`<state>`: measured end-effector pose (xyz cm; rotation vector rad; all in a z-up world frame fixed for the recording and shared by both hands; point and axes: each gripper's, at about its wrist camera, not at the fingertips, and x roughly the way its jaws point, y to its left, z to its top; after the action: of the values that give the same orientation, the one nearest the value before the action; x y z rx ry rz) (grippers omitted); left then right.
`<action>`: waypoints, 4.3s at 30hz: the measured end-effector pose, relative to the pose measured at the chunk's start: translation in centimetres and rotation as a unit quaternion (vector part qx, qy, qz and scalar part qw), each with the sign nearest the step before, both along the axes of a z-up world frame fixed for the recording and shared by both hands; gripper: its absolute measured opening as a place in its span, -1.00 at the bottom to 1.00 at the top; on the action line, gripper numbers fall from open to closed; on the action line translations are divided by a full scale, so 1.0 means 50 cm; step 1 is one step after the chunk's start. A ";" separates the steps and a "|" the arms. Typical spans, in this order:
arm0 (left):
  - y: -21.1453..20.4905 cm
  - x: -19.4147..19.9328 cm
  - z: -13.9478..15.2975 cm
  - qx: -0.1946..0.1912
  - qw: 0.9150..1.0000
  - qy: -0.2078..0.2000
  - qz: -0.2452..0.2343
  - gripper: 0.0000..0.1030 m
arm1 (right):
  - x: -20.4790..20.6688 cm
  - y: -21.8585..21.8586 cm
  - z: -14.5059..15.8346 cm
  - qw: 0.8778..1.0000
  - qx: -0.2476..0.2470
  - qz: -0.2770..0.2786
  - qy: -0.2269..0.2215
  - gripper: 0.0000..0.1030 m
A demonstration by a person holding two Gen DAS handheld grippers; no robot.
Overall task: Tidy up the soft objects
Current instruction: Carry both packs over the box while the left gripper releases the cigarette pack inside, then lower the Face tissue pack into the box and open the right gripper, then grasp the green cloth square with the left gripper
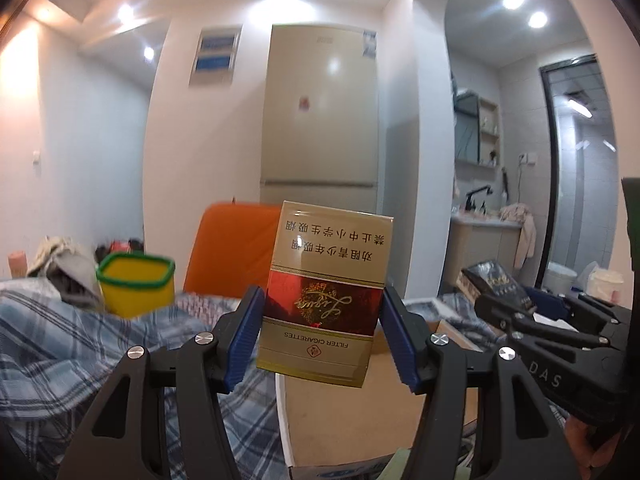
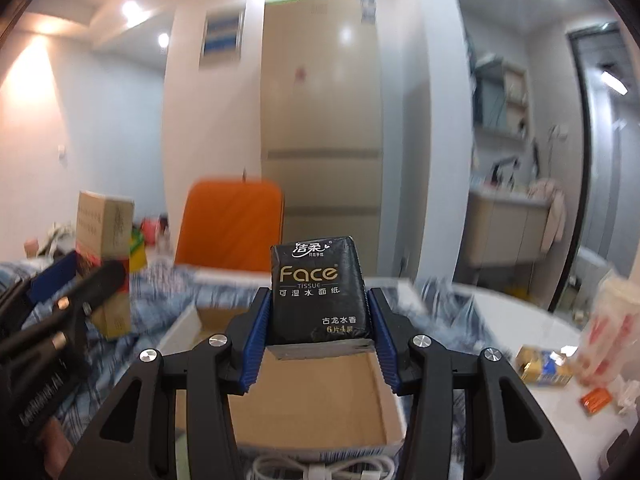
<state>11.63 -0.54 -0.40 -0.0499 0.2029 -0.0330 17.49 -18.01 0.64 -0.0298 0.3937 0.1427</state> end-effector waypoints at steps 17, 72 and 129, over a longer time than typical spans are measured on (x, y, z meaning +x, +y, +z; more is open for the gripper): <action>-0.050 0.114 -0.086 0.025 0.975 0.217 -0.037 0.12 | 0.044 -0.006 -0.046 0.995 -0.044 -0.013 0.091 -0.03; -0.043 -0.123 0.021 0.014 0.995 0.036 -0.097 0.98 | -0.149 -0.069 0.042 1.000 -0.014 -0.006 0.008 0.42; -0.097 -0.008 -0.133 0.020 0.919 0.313 -0.240 0.43 | -0.169 -0.081 -0.019 0.999 -0.018 0.026 0.043 0.43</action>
<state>11.21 -5.40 -7.03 0.0327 0.8564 -0.5086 9.05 -22.05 -0.33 -0.0704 0.4812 0.1887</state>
